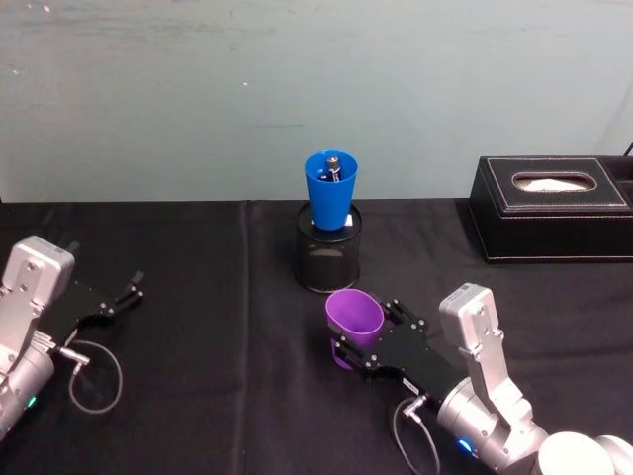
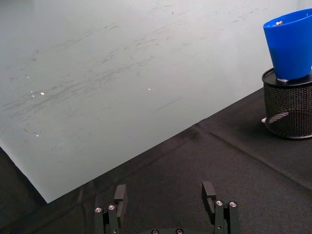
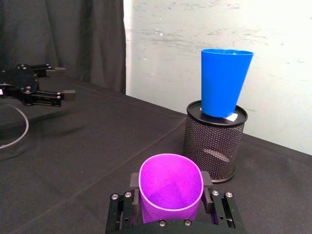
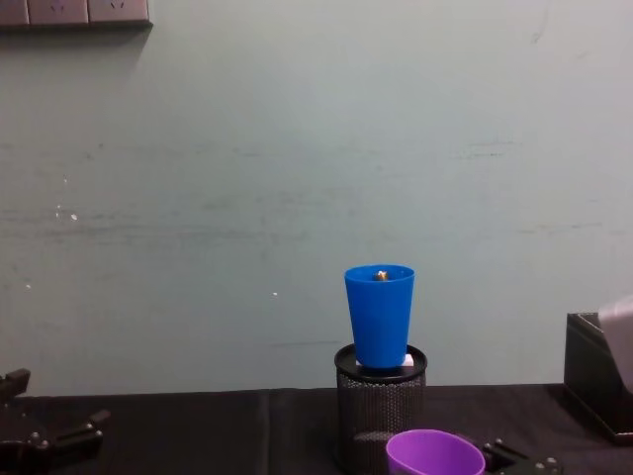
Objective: Pick up one cup with a gripper and tap it against the other cup.
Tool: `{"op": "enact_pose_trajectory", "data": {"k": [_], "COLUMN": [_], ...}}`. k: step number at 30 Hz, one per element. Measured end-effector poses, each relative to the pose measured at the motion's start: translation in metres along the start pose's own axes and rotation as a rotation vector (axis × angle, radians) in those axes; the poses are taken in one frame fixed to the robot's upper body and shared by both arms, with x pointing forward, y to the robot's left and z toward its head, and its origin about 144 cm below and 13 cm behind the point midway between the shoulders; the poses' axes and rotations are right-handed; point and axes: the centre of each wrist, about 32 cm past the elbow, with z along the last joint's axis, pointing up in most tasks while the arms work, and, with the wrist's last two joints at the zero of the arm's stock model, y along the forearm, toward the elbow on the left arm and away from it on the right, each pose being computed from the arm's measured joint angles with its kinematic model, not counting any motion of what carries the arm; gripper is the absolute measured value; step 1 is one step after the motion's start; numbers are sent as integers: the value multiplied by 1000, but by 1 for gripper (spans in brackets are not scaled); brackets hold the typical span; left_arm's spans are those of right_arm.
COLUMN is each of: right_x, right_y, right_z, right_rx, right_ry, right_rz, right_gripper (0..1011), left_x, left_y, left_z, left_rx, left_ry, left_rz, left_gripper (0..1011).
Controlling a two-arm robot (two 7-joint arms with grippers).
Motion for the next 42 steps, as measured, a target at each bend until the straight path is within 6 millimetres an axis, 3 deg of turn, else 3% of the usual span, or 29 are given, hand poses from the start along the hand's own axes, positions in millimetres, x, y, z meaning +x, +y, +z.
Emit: {"op": "enact_pose_trajectory", "data": {"k": [12, 22, 28, 42], "right_x": [0, 0, 0, -1], "right_y": [0, 0, 0, -5], "right_z": [0, 0, 0, 38], "right_rx": [3, 2, 3, 135], "right_ry": [2, 1, 0, -90], "right_rz": [3, 2, 1, -47], "right_gripper": [730, 990, 1002, 1003], "left_x": [0, 0, 0, 0], "left_y": [0, 0, 0, 0], "left_z": [0, 0, 0, 0], "left_rx": [0, 0, 0, 0], "left_ry": [0, 0, 0, 0], "left_rz": [0, 0, 0, 0], "left_gripper": [1000, 1000, 1000, 1000]}}
